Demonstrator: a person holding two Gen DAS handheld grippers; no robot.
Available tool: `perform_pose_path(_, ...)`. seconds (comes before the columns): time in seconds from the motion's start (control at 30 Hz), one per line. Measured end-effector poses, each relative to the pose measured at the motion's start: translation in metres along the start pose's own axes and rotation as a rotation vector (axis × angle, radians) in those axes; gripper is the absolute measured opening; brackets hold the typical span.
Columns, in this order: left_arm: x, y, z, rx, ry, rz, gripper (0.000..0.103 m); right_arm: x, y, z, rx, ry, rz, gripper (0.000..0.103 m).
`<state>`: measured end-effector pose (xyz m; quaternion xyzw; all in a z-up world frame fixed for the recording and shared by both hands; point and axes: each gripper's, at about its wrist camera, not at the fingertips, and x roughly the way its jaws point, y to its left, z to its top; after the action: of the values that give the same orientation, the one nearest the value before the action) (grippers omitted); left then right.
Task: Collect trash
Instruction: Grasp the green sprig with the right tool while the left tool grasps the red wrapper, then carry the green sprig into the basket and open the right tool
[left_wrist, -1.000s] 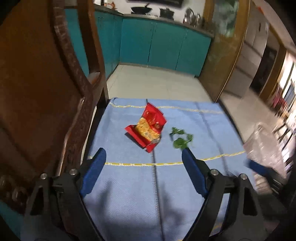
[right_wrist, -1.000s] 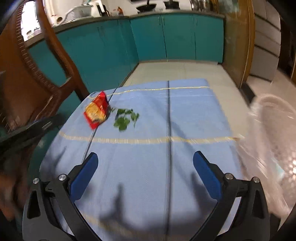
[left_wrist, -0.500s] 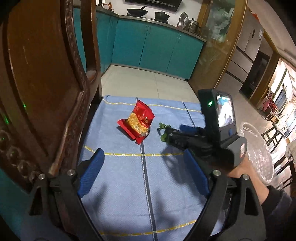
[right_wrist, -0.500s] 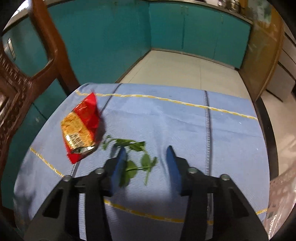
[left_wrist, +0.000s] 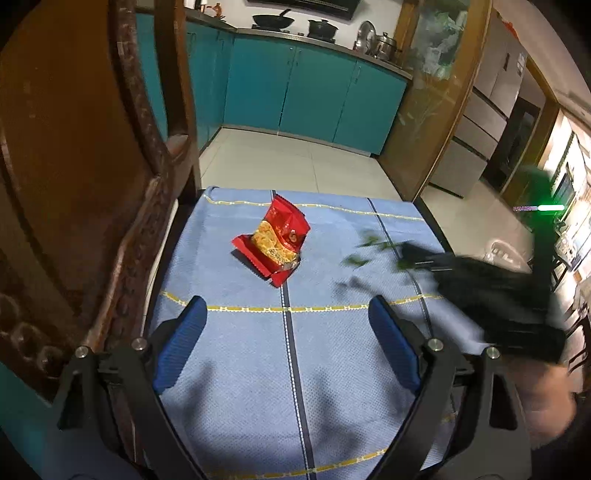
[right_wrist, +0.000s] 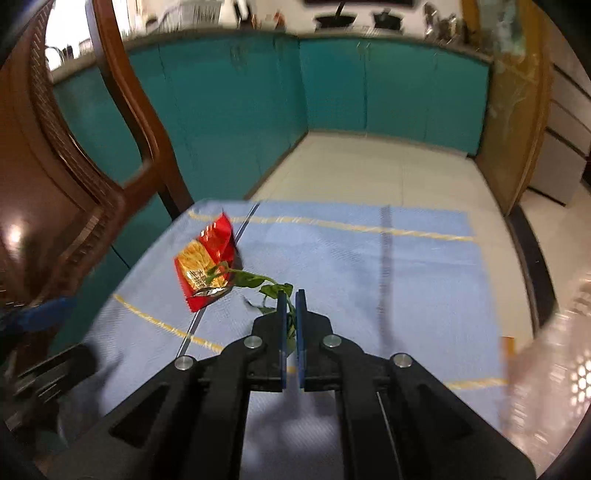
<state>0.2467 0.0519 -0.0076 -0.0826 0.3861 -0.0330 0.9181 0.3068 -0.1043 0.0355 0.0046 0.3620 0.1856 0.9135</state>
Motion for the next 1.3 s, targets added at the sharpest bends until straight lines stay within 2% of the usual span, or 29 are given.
perform_pose_path(0.07,0.008,-0.006,0.001,0.031,0.004,0.018,0.089,-0.032,-0.011,-0.007,0.027,-0.048,-0.018,0.005)
perform_pose_path(0.2,0.041,-0.018,0.011,0.089,0.015,0.116,0.090,-0.096,-0.042,-0.033,0.100,-0.120,-0.039,0.005)
perform_pose_path(0.3,0.073,-0.027,0.029,0.114,0.037,0.168,0.089,-0.122,-0.052,-0.046,0.150,-0.137,-0.008,0.005)
perform_pose_path(0.4,0.103,-0.026,0.047,0.088,0.054,0.223,0.089,-0.134,-0.059,-0.054,0.187,-0.139,0.034,0.005)
perform_pose_path(0.47,0.127,-0.020,0.057,0.061,0.099,0.249,0.075,-0.135,-0.060,-0.052,0.177,-0.149,0.049,0.005)
perform_pose_path(0.5,0.138,-0.015,0.060,0.039,0.133,0.248,0.053,-0.137,-0.061,-0.051,0.181,-0.153,0.054,0.005)
perform_pose_path(0.53,0.148,-0.007,0.061,-0.002,0.175,0.226,0.037,-0.137,-0.061,-0.051,0.184,-0.154,0.063,0.005)
perform_pose_path(0.6,0.147,0.000,0.063,-0.024,0.161,0.217,0.028,-0.137,-0.060,-0.051,0.176,-0.151,0.070,0.005)
perform_pose_path(0.7,0.121,-0.002,0.058,-0.010,0.122,0.156,0.026,-0.140,-0.059,-0.053,0.162,-0.144,0.075,0.005)
perform_pose_path(0.83,0.052,-0.014,0.038,0.031,0.048,0.054,0.026,-0.139,-0.054,-0.054,0.149,-0.136,0.087,0.005)
perform_pose_path(0.93,-0.018,-0.023,0.008,0.068,-0.013,-0.015,0.026,-0.140,-0.042,-0.057,0.120,-0.128,0.090,0.005)
perform_pose_path(1.03,-0.066,-0.022,-0.021,0.046,-0.056,-0.040,0.026,-0.143,-0.030,-0.062,0.097,-0.116,0.100,0.005)
perform_pose_path(1.13,-0.088,-0.022,-0.042,0.012,-0.079,-0.048,0.026,-0.148,-0.014,-0.072,0.072,-0.107,0.105,0.005)
perform_pose_path(1.3,-0.093,-0.032,-0.068,0.046,-0.073,-0.039,0.026,-0.151,0.002,-0.086,0.048,-0.095,0.092,0.005)
